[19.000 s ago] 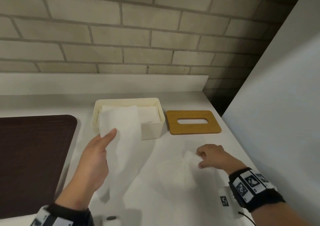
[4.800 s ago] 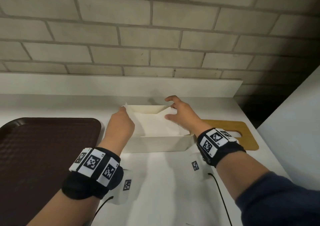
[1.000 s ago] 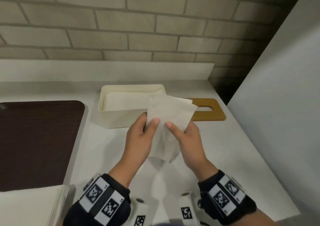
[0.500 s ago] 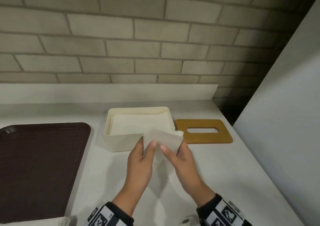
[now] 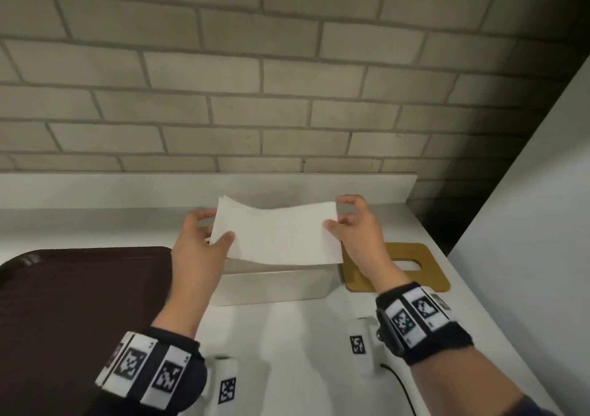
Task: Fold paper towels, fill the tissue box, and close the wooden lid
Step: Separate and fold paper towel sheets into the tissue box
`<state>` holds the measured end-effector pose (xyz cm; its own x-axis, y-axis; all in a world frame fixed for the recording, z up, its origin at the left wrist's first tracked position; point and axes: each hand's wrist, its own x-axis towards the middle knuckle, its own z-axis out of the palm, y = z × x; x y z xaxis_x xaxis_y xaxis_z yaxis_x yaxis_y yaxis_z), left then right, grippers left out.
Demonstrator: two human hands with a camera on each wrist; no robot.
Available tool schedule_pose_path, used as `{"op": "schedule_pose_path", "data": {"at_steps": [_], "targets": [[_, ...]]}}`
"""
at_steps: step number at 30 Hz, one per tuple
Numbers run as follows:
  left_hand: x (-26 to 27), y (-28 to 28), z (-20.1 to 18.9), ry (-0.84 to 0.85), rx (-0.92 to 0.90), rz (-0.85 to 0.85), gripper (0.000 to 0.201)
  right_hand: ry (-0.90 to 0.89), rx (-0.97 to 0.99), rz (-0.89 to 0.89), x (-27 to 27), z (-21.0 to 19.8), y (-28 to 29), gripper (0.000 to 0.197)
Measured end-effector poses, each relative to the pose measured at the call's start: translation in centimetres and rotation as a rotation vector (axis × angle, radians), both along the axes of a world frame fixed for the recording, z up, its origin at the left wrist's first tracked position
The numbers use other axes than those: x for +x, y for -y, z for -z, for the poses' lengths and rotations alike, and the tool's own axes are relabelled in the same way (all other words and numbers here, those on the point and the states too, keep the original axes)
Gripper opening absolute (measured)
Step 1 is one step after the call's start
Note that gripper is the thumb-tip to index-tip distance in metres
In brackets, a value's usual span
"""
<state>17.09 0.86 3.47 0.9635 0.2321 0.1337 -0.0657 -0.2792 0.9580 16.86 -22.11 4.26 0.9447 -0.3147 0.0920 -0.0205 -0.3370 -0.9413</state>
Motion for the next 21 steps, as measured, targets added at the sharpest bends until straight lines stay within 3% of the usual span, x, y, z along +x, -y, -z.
{"op": "schedule_pose_path", "data": {"at_steps": [8, 14, 16, 19, 21], "targets": [[3.8, -0.2, 3.6, -0.185, 0.562, 0.119, 0.046, -0.104, -0.586, -0.106, 4.2, 4.0, -1.7, 0.046], [4.2, 0.6, 3.6, -0.181, 0.902, 0.143, 0.053, -0.209, -0.806, -0.199, 4.1, 3.8, -2.3, 0.062], [3.9, 1.4, 3.5, -0.077, 1.056, 0.138, 0.059, -0.144, -0.887, -0.207, 4.0, 3.8, -2.6, 0.068], [4.3, 2.9, 3.6, 0.137, 1.055, 0.221, 0.048, -0.049, -0.862, -0.299, 4.5, 4.2, -3.7, 0.056], [4.5, 3.8, 3.7, 0.001, 0.982, 0.319, 0.041, -0.175, -0.752, -0.411, 4.7, 4.8, -4.6, 0.048]]}}
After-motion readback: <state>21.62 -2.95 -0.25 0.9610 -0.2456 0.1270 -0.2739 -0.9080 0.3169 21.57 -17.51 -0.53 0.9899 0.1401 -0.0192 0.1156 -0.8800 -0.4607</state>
